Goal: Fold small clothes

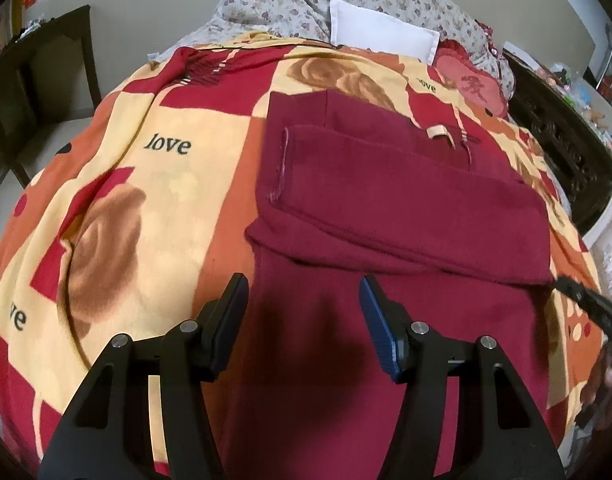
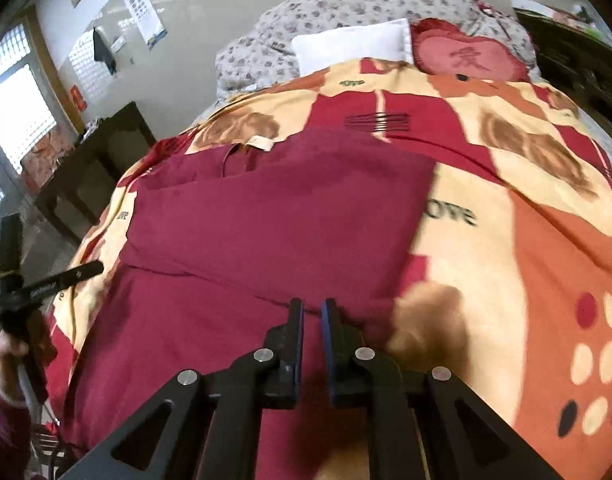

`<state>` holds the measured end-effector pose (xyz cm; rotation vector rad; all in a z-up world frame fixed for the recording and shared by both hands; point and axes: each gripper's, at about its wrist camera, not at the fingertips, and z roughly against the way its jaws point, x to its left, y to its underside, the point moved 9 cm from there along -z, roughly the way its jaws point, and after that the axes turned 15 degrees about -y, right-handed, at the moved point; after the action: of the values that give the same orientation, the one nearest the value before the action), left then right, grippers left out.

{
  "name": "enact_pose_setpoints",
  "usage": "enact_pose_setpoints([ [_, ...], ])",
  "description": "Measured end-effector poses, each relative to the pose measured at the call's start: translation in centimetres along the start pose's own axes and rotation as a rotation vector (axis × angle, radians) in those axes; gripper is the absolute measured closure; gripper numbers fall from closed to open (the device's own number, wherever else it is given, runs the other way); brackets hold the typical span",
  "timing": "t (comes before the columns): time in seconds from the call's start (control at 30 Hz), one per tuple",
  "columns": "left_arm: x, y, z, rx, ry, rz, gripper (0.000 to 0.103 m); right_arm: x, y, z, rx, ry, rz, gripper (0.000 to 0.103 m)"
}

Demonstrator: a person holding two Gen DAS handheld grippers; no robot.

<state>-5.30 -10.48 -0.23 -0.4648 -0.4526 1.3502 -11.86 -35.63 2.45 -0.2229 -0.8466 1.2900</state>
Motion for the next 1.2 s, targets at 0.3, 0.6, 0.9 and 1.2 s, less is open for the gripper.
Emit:
enact_pose_setpoints([
  [0.3,1.4,1.0,1.1,-0.035,-0.052,-0.033,0.045,-3.9,2.2,-2.2,0.059,0.070,-0.083,0.095],
  [0.6,2.1,2.6,1.6,-0.016,-0.041,-0.008,0.045,-0.3,2.4,2.3,0.002,0.011,-0.029,0.029],
  [0.9,2.0,4.6,2.4,0.011,-0.010,-0.023,0.045,2.8,7.2,4.5,0.096,-0.036,-0.010,0.029],
  [1.2,4.5,8.9,3.5,0.057,-0.007,-0.063,0.045,4.3,13.0,6.1,0.141,-0.096,-0.057,0.029],
])
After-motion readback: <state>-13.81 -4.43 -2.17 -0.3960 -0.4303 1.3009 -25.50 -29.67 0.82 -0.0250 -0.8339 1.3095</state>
